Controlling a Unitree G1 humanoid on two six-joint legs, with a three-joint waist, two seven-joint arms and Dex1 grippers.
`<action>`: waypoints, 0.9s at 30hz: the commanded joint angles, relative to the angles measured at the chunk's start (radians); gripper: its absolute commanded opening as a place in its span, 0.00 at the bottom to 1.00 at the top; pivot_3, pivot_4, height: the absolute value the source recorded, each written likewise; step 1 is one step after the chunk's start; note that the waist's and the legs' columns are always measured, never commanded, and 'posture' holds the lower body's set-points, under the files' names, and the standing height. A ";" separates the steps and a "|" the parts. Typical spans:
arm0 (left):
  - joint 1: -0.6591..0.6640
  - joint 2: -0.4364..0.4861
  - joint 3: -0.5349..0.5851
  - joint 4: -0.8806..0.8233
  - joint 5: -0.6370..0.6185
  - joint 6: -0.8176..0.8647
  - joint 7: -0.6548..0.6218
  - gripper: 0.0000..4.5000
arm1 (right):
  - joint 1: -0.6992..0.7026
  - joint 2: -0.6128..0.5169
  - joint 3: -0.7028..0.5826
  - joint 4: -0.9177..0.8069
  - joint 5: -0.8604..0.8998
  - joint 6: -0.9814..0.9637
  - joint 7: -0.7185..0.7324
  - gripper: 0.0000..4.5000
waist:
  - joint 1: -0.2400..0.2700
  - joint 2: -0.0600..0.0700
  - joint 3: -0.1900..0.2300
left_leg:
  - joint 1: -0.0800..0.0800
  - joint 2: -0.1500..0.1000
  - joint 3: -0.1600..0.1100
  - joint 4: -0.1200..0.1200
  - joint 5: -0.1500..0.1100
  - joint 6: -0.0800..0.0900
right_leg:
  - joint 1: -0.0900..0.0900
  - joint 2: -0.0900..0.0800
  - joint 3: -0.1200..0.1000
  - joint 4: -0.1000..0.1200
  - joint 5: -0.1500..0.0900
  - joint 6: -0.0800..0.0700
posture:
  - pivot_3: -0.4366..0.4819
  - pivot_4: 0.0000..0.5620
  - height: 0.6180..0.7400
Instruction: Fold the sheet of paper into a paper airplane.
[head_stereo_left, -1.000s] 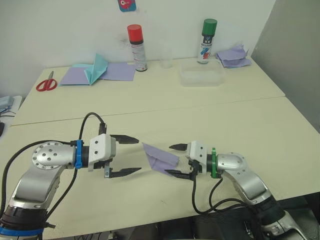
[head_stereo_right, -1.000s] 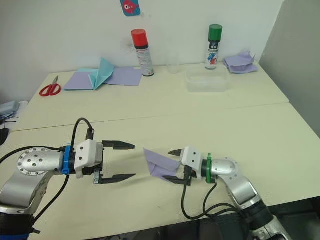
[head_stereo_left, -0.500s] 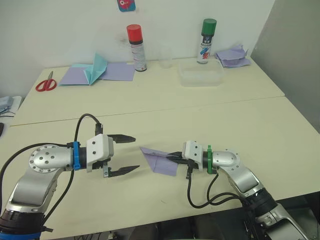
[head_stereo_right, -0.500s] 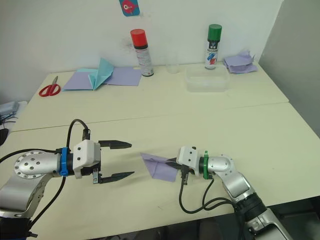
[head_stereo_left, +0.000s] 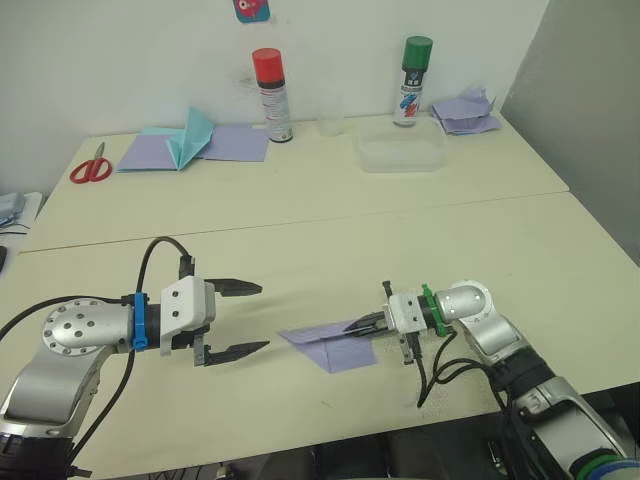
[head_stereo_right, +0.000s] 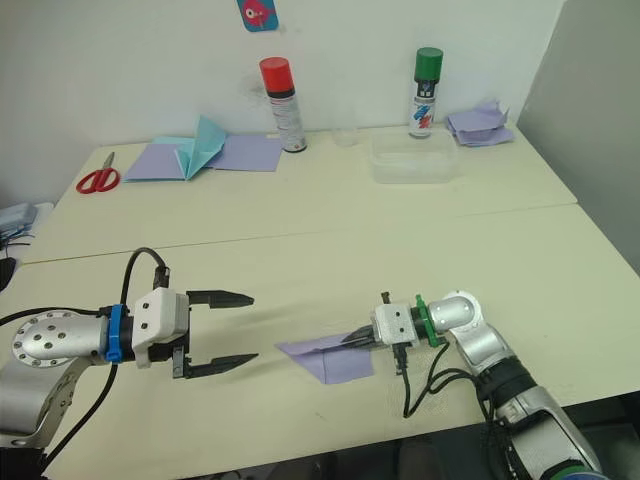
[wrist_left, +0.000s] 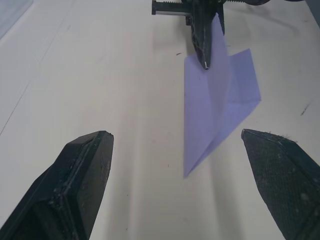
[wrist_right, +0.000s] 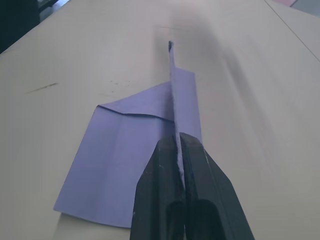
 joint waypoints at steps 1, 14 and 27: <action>0.010 -0.006 0.011 -0.058 -0.014 -0.003 0.018 1.00 | -0.026 0.017 -0.017 0.008 0.041 -0.025 0.029 0.01 | 0.000 0.000 0.000 | 0.000 0.000 0.000 0.000 0.000 0.000 | 0.000 0.000 0.000 0.000 0.000 0.000 | 0.48 0.27 1.00; -0.037 -0.022 -0.033 -0.017 0.021 -0.030 0.032 1.00 | -0.001 0.031 -0.034 -0.060 0.041 0.129 -0.042 0.21 | 0.000 0.001 0.000 | 0.000 0.000 0.000 0.000 0.000 0.000 | 0.000 0.000 0.000 0.000 0.000 -0.001 | 0.48 0.27 1.00; -0.144 -0.131 -0.147 0.064 0.064 0.064 0.131 0.42 | 0.068 -0.092 -0.089 -0.365 0.145 0.376 -0.037 0.80 | 0.001 0.001 0.001 | 0.000 0.000 0.000 0.000 0.000 0.000 | 0.000 0.000 0.000 0.000 0.000 0.000 | 0.48 0.27 1.00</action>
